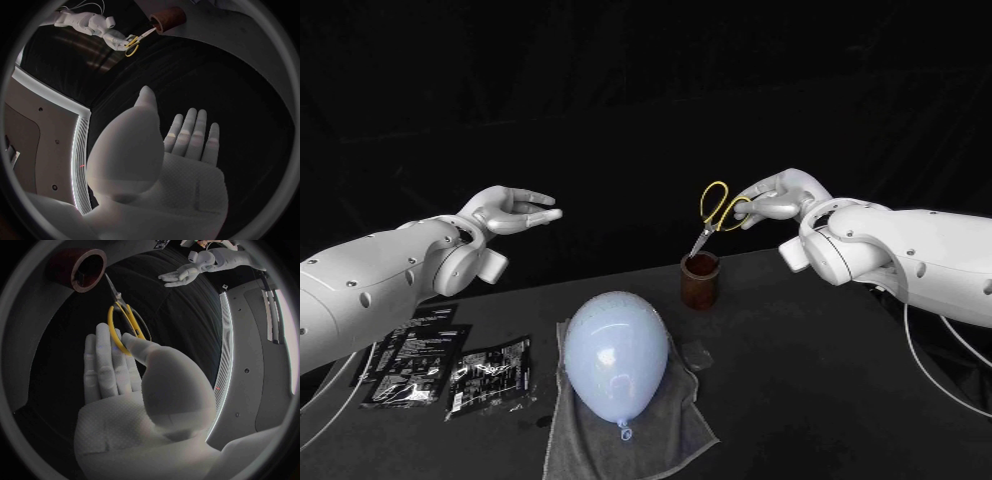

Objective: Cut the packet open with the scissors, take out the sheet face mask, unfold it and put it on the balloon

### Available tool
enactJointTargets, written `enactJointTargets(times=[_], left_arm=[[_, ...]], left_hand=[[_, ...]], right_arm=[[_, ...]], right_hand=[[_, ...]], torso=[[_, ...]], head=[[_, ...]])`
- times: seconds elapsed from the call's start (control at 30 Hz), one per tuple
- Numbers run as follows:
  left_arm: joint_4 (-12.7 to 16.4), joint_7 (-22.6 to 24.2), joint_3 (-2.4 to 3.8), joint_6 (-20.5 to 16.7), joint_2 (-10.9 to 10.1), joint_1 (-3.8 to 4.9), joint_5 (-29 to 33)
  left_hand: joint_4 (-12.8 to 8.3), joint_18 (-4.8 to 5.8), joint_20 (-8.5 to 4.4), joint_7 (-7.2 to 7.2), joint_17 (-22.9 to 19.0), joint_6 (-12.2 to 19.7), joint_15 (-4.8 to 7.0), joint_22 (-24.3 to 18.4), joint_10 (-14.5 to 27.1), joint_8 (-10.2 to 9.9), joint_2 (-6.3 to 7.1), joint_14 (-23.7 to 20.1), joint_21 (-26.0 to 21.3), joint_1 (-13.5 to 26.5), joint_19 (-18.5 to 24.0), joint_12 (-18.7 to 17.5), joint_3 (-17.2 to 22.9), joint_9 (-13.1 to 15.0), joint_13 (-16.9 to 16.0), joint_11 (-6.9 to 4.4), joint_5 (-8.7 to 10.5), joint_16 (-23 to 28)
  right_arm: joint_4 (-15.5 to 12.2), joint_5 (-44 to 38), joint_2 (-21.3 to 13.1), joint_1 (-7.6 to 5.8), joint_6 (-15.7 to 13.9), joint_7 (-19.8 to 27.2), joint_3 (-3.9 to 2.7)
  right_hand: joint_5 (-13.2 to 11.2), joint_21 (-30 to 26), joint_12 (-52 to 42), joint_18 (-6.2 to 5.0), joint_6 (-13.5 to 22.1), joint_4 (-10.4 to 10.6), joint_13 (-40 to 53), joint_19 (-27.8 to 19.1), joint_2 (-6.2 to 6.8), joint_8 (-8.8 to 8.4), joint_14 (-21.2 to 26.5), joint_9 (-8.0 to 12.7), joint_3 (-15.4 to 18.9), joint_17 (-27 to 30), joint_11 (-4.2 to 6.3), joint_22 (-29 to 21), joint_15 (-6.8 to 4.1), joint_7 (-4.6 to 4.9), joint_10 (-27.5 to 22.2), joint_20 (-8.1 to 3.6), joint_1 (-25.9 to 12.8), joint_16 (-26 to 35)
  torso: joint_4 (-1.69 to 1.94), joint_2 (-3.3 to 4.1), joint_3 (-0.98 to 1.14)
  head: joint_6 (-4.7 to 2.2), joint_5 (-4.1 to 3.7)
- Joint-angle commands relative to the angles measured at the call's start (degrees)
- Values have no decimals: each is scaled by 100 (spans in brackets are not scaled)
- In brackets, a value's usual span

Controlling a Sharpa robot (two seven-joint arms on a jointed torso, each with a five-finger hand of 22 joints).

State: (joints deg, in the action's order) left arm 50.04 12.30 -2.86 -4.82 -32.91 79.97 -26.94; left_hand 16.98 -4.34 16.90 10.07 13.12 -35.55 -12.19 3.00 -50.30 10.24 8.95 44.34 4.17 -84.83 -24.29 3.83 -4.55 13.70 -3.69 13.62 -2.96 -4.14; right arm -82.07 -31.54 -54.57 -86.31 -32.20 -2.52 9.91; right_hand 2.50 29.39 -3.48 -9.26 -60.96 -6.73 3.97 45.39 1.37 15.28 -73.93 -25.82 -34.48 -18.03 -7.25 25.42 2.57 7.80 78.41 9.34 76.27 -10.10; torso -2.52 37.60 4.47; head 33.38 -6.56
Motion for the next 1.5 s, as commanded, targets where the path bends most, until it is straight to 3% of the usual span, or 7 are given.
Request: enactJointTargets(times=[0.03, 0.53, 0.8, 1.0, 1.1, 1.23, 1.5], left_arm=[[65, 28, 5, -104, -39, 6, 171], [208, 48, 3, -161, -183, 5, 258], [262, 68, 3, -171, -223, 4, 294], [282, 70, 3, -159, -237, 4, 312], [288, 69, 3, -148, -240, 4, 322], [293, 70, 3, -135, -239, 3, 329], [294, 69, 3, -117, -246, 2, 339]], left_hand=[[-1, 88, -3, 669, 9, -53, 13, 10, -43, 22, -72, 43, 38, -7, -57, 25, 25, 8, -6, 17, 17, -34], [-3, 87, -4, 670, 11, -91, 16, 14, -59, 31, -100, 77, 49, -18, -86, 25, 55, 13, -6, 15, 18, -40], [-4, 86, -4, 670, 11, -106, 18, 15, -66, 35, -112, 88, 52, -23, -97, 25, 67, 16, -6, 14, 18, -42], [-4, 86, -4, 670, 11, -106, 18, 15, -66, 35, -112, 88, 52, -23, -97, 25, 67, 16, -6, 14, 18, -42], [-4, 87, -4, 670, 11, -115, 18, 15, -72, 37, -123, 97, 53, -26, -94, 25, 78, 16, -6, 14, 18, -43], [-4, 87, -4, 671, 8, -117, 19, 14, -74, 37, -131, 93, 52, -27, -90, 24, 83, 15, -5, 14, 18, -43], [-4, 87, -4, 671, 8, -117, 19, 14, -74, 37, -131, 93, 52, -27, -90, 24, 83, 15, -5, 14, 18, -43]], right_arm=[[38, -164, 9, 15, 120, -24, -3], [57, -698, 5, 192, 342, -130, 4], [91, -1204, 166, 377, 73, -74, 5], [95, -1441, 332, 544, -107, 55, 6], [99, -1472, 401, 612, -101, 103, 6], [124, -1498, 463, 662, -5, 93, 6], [188, -1606, 483, 696, 59, -24, 7]], right_hand=[[24, 22, -20, -58, -29, -32, 5, -40, -53, 21, -1, -7, -7, -5, 361, 5, -22, -20, 404, 10, -10, 24], [25, 40, -20, -59, -31, -39, 6, -53, -52, 22, -3, -13, -10, -11, 363, 25, -23, -22, 409, 11, -21, 25], [25, 72, 1, -52, 4, -56, -8, -141, -55, -1, 58, -26, -45, -17, 340, 77, 0, -2, 338, 26, -51, 70], [23, -26, 10, -7, 195, -86, -41, -436, 82, -106, 382, -53, -4, 15, 196, 88, 148, 135, -140, 132, -129, 269], [27, -307, 19, 2, 451, -1, -56, -609, 288, -292, 872, -2, 52, 95, 4, -79, 357, 283, -777, 282, -294, 528], [32, -613, 9, -10, 685, 93, -56, -686, 546, -494, 1319, 95, 94, 210, -221, -291, 543, 465, -1472, 450, -442, 656], [23, -1246, -8, -62, 1054, 229, -40, -810, 741, -806, 2142, 286, 454, 450, -458, -746, 785, 666, -2303, 708, -379, 638]], torso=[[-3, -2, 4], [-2, -3, 1], [-7, -5, 1], [2, -4, 0], [-3, -1, -3], [-3, -1, -4], [-3, -7, -1]], head=[[20, -4], [62, -14], [66, -16], [66, -12], [75, -4], [75, -4], [81, -12]])
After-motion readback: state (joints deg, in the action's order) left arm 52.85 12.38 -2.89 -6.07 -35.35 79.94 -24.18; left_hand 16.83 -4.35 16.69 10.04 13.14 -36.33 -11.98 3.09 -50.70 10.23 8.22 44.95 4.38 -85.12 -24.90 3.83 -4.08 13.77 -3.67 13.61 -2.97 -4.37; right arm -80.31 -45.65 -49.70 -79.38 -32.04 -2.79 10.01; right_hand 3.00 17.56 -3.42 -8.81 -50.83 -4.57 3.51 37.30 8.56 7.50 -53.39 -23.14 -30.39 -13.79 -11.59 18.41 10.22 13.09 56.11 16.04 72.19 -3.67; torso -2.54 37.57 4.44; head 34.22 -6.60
